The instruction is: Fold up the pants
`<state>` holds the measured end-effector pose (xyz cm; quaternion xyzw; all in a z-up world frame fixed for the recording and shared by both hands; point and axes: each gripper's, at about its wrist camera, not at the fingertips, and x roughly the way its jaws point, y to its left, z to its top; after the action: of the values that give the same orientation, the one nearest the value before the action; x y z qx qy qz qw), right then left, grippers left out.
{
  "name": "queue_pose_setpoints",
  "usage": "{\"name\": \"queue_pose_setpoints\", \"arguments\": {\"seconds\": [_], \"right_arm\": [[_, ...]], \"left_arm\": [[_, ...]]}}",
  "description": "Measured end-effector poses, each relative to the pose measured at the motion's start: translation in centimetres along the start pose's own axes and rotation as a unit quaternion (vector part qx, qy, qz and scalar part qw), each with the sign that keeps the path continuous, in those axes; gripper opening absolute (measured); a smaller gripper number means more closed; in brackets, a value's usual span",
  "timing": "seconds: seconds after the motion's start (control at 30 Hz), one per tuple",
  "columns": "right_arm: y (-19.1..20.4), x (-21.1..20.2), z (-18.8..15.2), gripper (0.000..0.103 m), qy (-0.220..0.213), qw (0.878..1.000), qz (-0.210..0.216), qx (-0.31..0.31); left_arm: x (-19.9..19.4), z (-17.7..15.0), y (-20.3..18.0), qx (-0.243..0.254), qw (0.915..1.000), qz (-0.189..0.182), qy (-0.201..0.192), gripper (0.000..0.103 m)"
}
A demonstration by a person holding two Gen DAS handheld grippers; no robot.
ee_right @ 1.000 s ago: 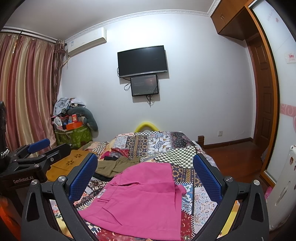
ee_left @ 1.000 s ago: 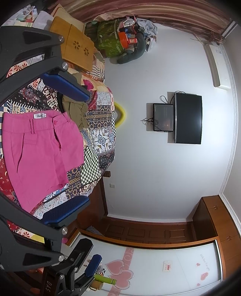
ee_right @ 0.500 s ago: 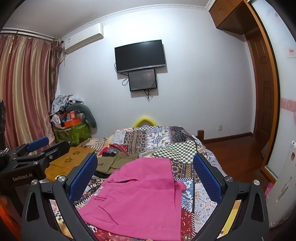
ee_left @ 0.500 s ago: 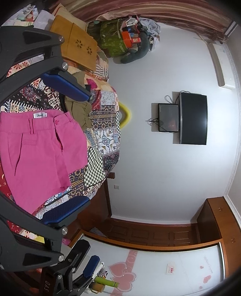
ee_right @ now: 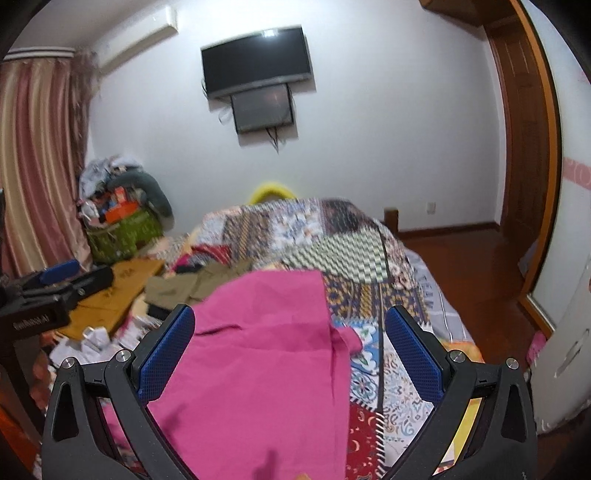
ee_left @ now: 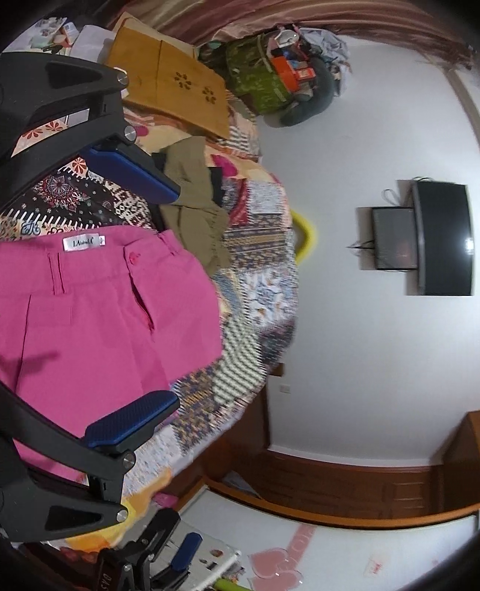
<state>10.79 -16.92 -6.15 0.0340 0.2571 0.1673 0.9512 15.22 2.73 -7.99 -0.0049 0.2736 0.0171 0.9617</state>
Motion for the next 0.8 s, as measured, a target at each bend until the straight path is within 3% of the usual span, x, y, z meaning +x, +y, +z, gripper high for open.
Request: {"name": "queue_pose_setpoints", "arguments": {"seconds": [0.2, 0.5, 0.8], "right_arm": [[-2.4, 3.6, -1.4, 0.102, 0.054, 0.999, 0.0, 0.0], [-5.6, 10.1, -3.0, 0.072, 0.146, 0.989, 0.031, 0.018], [-6.2, 14.2, -4.7, 0.053, 0.21, 0.975, 0.068, 0.02]], "left_arm": [[6.4, -1.1, 2.1, -0.002, 0.9968, -0.001, 0.08, 0.088], [13.5, -4.0, 5.6, -0.01, 0.981, 0.011, 0.193, 0.077], [17.8, -6.2, 5.9, -0.006, 0.963, -0.031, 0.268, 0.061]]}}
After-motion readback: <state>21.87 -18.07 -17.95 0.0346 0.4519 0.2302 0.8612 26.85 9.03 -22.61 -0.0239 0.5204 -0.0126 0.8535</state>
